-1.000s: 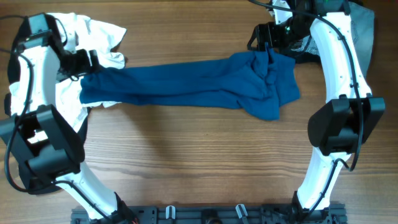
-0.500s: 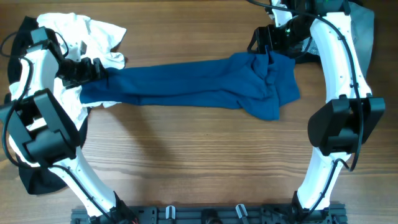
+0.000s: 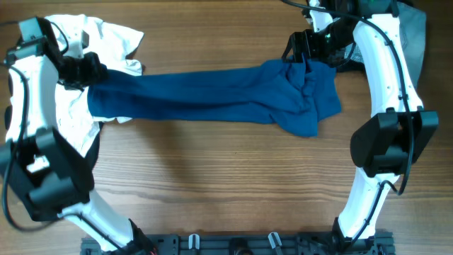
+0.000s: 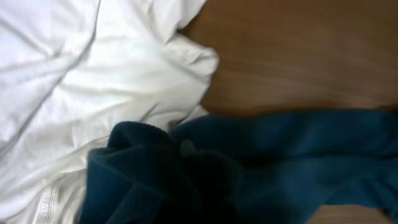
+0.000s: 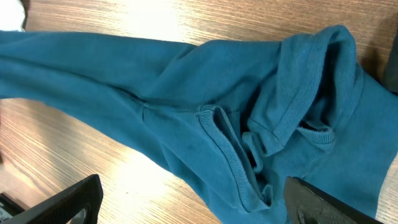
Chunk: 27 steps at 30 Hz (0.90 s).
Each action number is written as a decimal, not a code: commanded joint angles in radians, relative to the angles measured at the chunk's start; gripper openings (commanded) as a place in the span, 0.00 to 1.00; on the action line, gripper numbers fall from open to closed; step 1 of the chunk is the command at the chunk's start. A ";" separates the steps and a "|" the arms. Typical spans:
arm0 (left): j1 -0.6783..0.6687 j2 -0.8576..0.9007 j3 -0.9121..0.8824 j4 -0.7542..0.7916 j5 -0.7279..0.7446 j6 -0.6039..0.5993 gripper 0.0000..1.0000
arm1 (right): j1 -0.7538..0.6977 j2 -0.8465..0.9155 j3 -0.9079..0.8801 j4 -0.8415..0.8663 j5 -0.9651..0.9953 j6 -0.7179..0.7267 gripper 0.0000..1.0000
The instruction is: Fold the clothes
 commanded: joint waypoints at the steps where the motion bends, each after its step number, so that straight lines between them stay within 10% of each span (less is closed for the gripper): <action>1: -0.063 -0.108 0.014 0.002 0.028 -0.031 0.04 | 0.006 0.000 -0.014 -0.003 0.002 0.014 0.93; 27: -0.628 0.126 0.013 0.131 -0.123 -0.212 0.04 | 0.006 0.000 -0.014 0.021 0.002 0.012 0.94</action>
